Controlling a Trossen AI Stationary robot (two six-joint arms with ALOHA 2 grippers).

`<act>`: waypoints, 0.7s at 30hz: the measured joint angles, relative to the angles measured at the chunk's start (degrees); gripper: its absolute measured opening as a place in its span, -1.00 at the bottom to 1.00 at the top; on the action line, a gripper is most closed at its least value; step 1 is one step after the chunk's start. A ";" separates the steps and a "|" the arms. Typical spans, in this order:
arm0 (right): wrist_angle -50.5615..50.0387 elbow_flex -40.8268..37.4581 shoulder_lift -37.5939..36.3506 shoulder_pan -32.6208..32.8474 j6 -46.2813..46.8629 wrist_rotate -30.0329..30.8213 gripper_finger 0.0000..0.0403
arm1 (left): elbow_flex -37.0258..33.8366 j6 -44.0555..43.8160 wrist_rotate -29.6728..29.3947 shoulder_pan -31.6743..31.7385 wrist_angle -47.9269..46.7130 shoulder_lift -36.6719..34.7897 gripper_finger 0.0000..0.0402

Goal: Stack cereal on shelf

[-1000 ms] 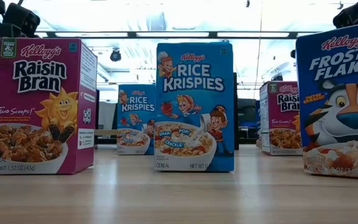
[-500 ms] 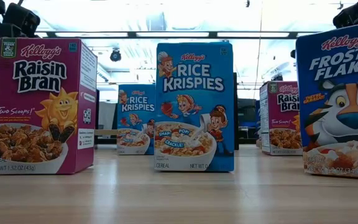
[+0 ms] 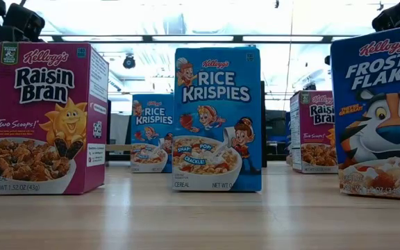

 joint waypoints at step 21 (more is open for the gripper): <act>14.27 -0.01 0.01 -0.02 8.59 0.13 -0.95 | 0.00 -12.98 0.36 0.01 16.55 0.01 -1.00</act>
